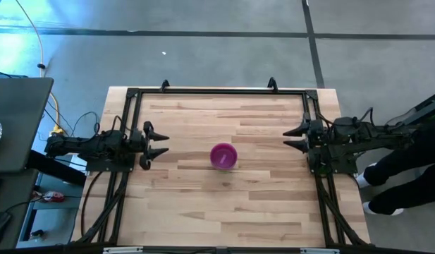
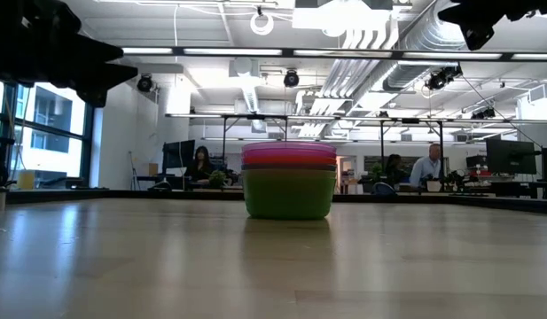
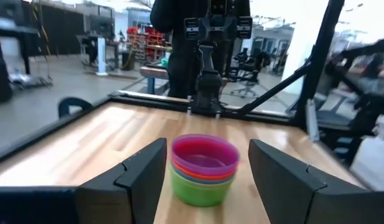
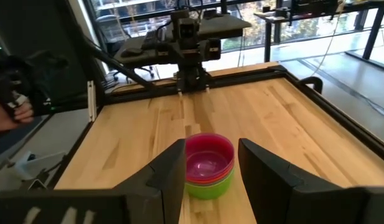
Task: Nest bowls inside each other
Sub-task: Return to Home Position
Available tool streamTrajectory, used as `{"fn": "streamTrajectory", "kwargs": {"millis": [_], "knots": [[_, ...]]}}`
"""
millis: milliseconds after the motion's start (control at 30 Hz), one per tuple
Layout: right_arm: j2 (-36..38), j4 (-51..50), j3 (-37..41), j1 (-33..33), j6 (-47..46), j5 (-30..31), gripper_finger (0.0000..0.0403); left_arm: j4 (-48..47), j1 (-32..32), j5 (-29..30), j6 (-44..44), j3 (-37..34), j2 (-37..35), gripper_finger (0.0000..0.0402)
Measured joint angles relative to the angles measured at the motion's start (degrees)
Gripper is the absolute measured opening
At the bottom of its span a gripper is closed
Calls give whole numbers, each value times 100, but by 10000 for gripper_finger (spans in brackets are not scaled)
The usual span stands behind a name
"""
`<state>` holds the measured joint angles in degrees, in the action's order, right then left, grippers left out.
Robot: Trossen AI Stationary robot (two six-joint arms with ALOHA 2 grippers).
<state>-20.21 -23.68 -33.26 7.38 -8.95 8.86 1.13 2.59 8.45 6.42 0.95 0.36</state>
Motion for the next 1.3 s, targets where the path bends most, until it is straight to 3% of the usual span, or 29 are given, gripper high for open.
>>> {"fn": "streamTrajectory", "kwargs": {"millis": [333,867,1300], "knots": [[1,124,0,0,2,-47,140,4,0,-21,-1417,0,0,216],[33,389,247,0,26,-59,140,7,0,-31,-1260,0,0,216],[738,3771,2235,0,449,-106,140,7,0,-42,-1260,0,0,216]]}}
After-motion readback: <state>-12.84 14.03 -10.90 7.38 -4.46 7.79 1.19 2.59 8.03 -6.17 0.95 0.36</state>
